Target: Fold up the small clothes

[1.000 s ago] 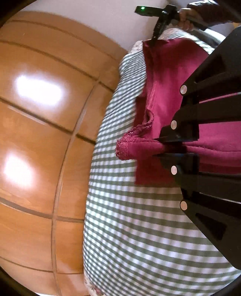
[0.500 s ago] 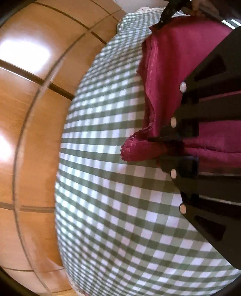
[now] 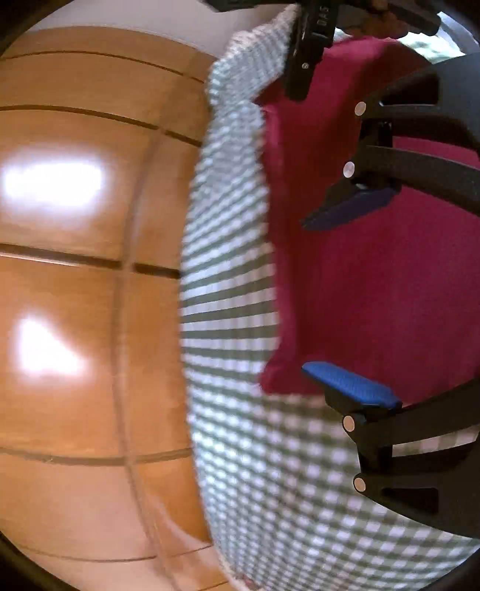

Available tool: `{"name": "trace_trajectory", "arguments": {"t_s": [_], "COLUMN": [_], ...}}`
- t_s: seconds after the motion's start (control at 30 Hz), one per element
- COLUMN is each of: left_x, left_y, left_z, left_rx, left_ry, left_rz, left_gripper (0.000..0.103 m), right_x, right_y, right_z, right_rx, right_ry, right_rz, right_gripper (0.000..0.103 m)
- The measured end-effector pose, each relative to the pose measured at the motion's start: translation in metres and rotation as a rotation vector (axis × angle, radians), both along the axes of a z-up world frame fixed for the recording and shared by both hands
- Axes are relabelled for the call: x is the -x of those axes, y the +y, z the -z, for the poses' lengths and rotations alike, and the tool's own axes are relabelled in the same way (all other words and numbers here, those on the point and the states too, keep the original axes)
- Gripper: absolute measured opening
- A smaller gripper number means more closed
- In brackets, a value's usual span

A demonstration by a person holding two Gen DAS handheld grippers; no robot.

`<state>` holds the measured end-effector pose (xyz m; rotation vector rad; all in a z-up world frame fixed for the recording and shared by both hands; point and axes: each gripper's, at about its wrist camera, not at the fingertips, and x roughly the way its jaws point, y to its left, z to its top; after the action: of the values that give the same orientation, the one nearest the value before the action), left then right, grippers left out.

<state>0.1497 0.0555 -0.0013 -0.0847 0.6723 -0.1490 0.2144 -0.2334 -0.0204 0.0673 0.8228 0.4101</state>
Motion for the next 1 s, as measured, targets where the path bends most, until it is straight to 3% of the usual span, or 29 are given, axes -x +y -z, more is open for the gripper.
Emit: {"name": "trace_trajectory", "arguments": {"t_s": [0.1,0.17,0.3,0.4,0.57,0.67,0.73,0.77,0.8,0.87,1.0], "left_x": [-0.024,-0.029,-0.023,-0.014,0.027,0.046,0.052,0.052,0.050,0.049,0.050], "left_y": [0.019,0.032,0.026,0.023,0.016,0.012,0.007,0.008,0.010,0.026,0.021], "left_z": [0.040,0.051,0.044,0.033,0.014,0.020,0.031,0.040,0.046,0.056,0.050], "left_rx": [0.060,0.127,0.068,0.032,0.020,0.030,-0.024,-0.038,-0.028,0.100,0.061], "left_ry": [0.153,0.170,0.161,0.148,0.072,0.087,0.111,0.141,0.164,0.199,0.200], "left_rz": [-0.108,-0.131,-0.138,-0.153,-0.147,-0.145,-0.153,-0.159,-0.164,-0.186,-0.211], "left_gripper": [0.071,0.069,0.068,0.068,0.077,0.077,0.077,0.082,0.085,0.088,0.088], "right_x": [-0.033,-0.049,-0.053,-0.039,0.006,0.034,0.051,0.061,0.070,0.085,0.108], "right_y": [0.028,0.034,0.039,0.031,0.009,-0.028,-0.062,-0.078,-0.091,-0.100,-0.104], "right_z": [0.029,0.045,0.049,0.039,0.026,0.033,0.043,0.047,0.050,0.050,0.047], "right_rx": [0.092,0.130,0.171,0.147,0.173,0.141,0.095,0.057,0.031,0.028,0.055], "right_ry": [0.113,0.124,0.083,0.062,-0.029,-0.026,-0.017,-0.022,-0.029,-0.054,-0.074], "right_rz": [-0.005,0.019,0.055,0.067,0.123,0.168,0.202,0.218,0.226,0.210,0.190], "right_gripper": [0.089,0.091,0.093,0.093,0.098,0.098,0.098,0.098,0.098,0.098,0.098]}}
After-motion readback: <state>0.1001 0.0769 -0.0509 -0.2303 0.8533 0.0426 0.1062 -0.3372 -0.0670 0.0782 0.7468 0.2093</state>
